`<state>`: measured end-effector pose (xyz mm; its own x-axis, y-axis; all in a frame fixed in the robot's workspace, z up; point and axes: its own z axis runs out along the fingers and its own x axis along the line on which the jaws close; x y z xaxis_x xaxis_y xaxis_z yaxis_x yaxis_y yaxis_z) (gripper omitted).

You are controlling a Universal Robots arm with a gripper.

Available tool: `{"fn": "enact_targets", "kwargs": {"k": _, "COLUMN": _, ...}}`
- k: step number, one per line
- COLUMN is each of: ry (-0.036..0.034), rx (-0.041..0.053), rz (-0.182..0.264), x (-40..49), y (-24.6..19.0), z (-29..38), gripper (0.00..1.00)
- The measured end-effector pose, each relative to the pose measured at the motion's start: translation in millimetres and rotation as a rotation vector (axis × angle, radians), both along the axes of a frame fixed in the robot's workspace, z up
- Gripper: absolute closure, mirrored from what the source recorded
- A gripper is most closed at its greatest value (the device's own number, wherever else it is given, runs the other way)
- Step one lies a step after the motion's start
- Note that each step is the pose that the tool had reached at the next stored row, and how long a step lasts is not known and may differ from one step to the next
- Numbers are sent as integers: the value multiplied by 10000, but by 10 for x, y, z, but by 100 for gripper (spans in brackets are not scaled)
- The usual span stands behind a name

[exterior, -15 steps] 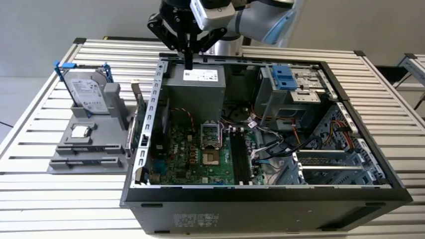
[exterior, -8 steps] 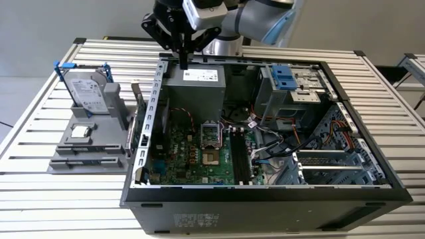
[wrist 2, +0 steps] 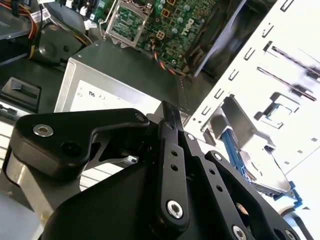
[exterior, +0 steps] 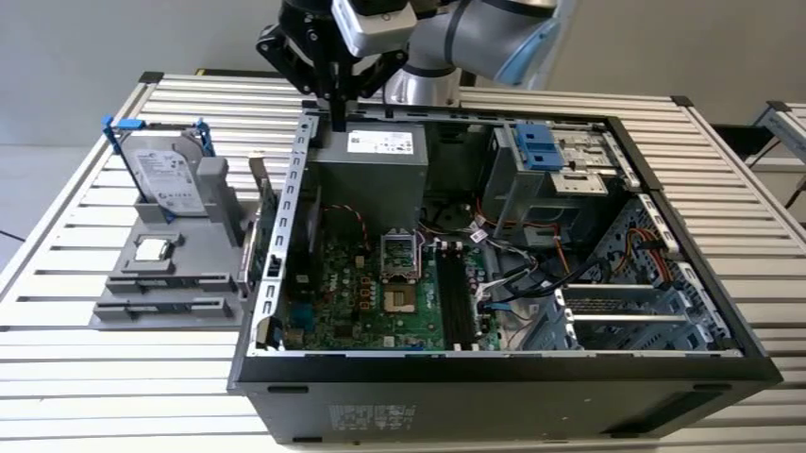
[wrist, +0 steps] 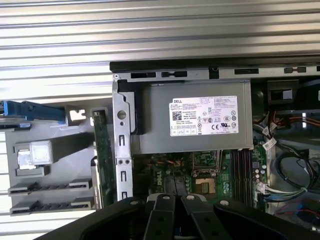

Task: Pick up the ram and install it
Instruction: 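Reach for the ram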

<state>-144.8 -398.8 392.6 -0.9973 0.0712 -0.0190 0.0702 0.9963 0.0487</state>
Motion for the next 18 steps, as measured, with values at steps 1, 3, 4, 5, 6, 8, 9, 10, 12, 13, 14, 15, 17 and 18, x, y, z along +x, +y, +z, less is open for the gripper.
{"fn": "enact_targets", "kwargs": {"k": 1, "ry": 0, "rx": 1, "rz": 0, "x": -14, "y": 0, "z": 0, "gripper": 100}}
{"fn": "enact_targets", "kwargs": {"k": 3, "ry": 0, "rx": -1, "rz": 0, "x": -44, "y": 0, "z": 0, "gripper": 100}}
{"fn": "enact_targets", "kwargs": {"k": 4, "ry": 0, "rx": 0, "rz": -1, "x": -60, "y": 0, "z": 0, "gripper": 100}}
{"fn": "enact_targets", "kwargs": {"k": 5, "ry": 0, "rx": 0, "rz": 0, "x": -75, "y": 0, "z": 0, "gripper": 100}}
{"fn": "enact_targets", "kwargs": {"k": 6, "ry": 0, "rx": 0, "rz": -1, "x": -90, "y": 0, "z": 0, "gripper": 100}}
{"fn": "enact_targets", "kwargs": {"k": 8, "ry": 0, "rx": 0, "rz": 0, "x": -122, "y": 0, "z": 0, "gripper": 100}}
{"fn": "enact_targets", "kwargs": {"k": 9, "ry": 0, "rx": 0, "rz": 0, "x": -136, "y": 0, "z": 0, "gripper": 100}}
{"fn": "enact_targets", "kwargs": {"k": 10, "ry": 0, "rx": 0, "rz": 0, "x": -152, "y": 0, "z": 0, "gripper": 100}}
{"fn": "enact_targets", "kwargs": {"k": 12, "ry": 0, "rx": 0, "rz": 0, "x": -182, "y": 0, "z": 0, "gripper": 100}}
{"fn": "enact_targets", "kwargs": {"k": 13, "ry": 0, "rx": 0, "rz": 0, "x": -198, "y": 0, "z": 0, "gripper": 100}}
{"fn": "enact_targets", "kwargs": {"k": 14, "ry": 0, "rx": 0, "rz": 0, "x": -214, "y": 0, "z": 0, "gripper": 100}}
{"fn": "enact_targets", "kwargs": {"k": 15, "ry": 0, "rx": 0, "rz": -1, "x": -231, "y": 0, "z": 0, "gripper": 100}}
{"fn": "enact_targets", "kwargs": {"k": 17, "ry": 0, "rx": 0, "rz": 0, "x": -262, "y": 0, "z": 0, "gripper": 100}}
{"fn": "enact_targets", "kwargs": {"k": 18, "ry": -1, "rx": 1, "rz": 0, "x": -275, "y": 0, "z": 0, "gripper": 100}}
